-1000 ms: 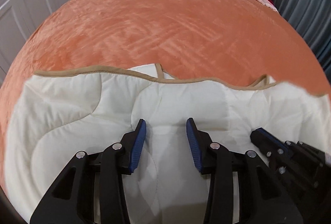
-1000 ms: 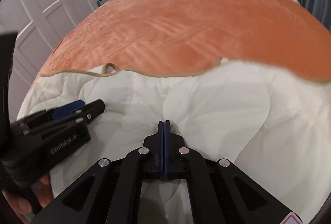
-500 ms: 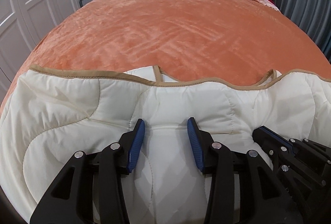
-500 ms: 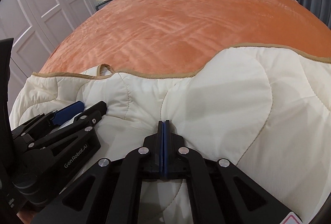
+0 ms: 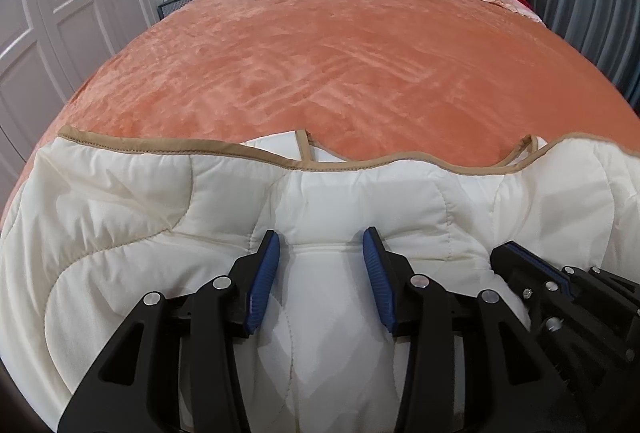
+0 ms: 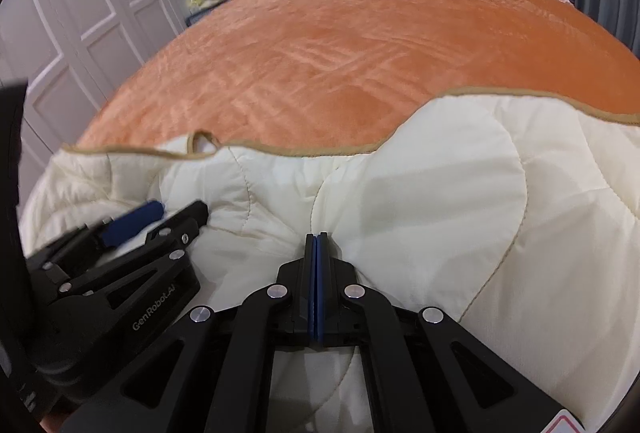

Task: Fold large clothes
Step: 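Grasp the hem with the left gripper while the right gripper grasps it beside, then lift the hem and fold it over toward the collar with both grippers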

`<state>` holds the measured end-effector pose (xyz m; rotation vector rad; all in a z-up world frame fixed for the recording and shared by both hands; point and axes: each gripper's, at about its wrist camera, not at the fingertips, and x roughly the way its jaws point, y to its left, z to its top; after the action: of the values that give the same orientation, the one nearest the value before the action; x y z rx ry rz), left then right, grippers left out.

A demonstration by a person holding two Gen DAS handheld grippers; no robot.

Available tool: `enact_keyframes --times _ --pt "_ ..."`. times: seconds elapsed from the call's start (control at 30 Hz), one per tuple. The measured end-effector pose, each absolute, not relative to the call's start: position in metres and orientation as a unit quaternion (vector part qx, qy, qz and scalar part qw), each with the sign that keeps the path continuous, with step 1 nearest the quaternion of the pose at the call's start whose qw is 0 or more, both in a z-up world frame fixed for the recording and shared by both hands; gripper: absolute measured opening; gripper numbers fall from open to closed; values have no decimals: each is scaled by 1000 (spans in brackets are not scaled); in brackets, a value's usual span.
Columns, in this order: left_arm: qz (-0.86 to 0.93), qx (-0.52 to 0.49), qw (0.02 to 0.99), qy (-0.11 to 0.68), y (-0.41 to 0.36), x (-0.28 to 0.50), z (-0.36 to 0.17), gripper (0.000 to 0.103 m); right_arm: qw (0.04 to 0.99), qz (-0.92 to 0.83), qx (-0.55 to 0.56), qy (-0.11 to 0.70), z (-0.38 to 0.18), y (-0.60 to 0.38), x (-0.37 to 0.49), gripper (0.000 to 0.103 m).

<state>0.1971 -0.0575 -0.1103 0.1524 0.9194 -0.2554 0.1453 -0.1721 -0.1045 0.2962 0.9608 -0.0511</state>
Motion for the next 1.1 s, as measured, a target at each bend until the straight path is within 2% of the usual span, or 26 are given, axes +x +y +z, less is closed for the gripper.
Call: enact_keyframes --times 0.13,0.27,0.43,0.53,0.6,0.63,0.67,0.77,0.8,0.83,1.0,1.07,1.1 --pt "-127 25 881 455 -34 198 -95 42 881 -93 189 423 -78 -210 124 0" --pt "-104 18 885 453 -13 189 -85 42 858 -114 233 443 -83 -252 107 0" --pt "-94 44 881 461 -11 184 -92 42 856 -109 198 465 -93 -247 111 0" --pt "-84 56 876 471 -6 182 -81 44 848 -120 183 483 -79 -241 111 2" --pt "-77 33 876 474 14 174 -69 52 852 -122 174 478 -64 -232 97 13" --pt "-77 17 877 474 27 168 -64 60 857 -120 166 473 -54 -223 86 16" --pt "-76 6 877 475 37 162 -60 63 860 -110 164 471 -48 -215 78 20" --pt "-59 -22 877 476 75 138 -49 63 865 -64 166 470 -34 -184 57 21" --pt "-48 -39 874 481 93 127 -46 65 866 -54 164 470 -31 -174 52 21" --pt "-41 -51 872 485 103 121 -45 72 866 -43 161 471 -29 -163 47 21" --pt "-19 -127 858 497 164 85 -43 73 855 2 170 491 -31 -114 29 21" --pt "5 -137 856 499 178 76 -46 84 847 9 167 505 -38 -100 27 21" --pt "6 -154 850 503 188 73 -52 84 844 10 166 510 -42 -96 25 21"
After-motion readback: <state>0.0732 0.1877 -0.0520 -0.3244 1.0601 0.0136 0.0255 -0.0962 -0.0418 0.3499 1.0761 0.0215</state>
